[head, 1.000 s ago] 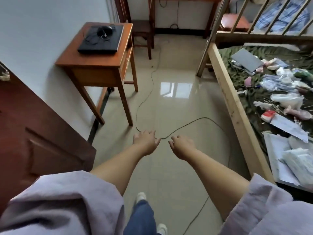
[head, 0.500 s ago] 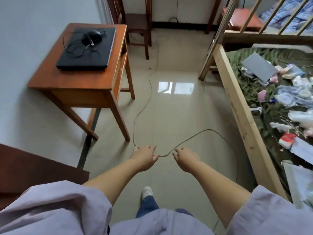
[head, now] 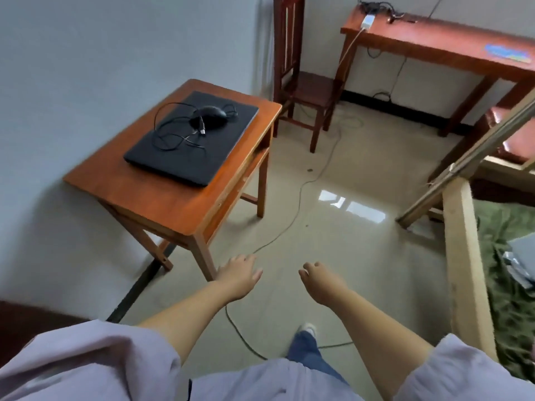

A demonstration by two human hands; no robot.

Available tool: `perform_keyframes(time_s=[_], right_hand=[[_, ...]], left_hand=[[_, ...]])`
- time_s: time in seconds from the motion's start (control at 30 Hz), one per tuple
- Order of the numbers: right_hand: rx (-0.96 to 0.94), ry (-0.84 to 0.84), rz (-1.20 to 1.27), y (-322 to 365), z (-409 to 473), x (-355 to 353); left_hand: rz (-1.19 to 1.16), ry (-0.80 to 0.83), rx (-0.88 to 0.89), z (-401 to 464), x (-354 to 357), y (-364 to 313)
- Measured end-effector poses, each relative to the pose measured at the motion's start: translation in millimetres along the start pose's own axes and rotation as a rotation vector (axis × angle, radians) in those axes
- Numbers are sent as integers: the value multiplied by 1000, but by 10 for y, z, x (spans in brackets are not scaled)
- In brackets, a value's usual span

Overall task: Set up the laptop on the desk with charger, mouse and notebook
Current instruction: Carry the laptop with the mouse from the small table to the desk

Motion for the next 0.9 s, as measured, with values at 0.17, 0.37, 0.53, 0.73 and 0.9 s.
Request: perform_keyframes(time_s=[0.17, 0.37, 0.53, 0.73, 0.9], right_hand=[[-163, -42, -158, -417, 766, -790], [-370, -94, -329, -248, 1677, -1565], [-530, -211, -408, 404, 2388, -2279], [-692, -278, -332, 1162, 2944, -3001], [-676, -350, -207, 1436, 3436, -3480]], left_hand=[[-160, -61, -186, 490, -272, -266], [-315, -200, -267, 938, -799, -345], [-391, -472, -291, 1180, -1514, -131], [-422, -791, -483, 1102, -2311, 481], [-507, -894, -763, 974, -2488, 1027]])
Point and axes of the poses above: each hand's wrist, its own z-axis towards the middle knuckle, its own x-axis out of the palm, y = z × x, the point moved 6 cm from there along z, towards the middle knuckle, and after that the axes turned 10 degrees about -z, right-handed, at the moved point
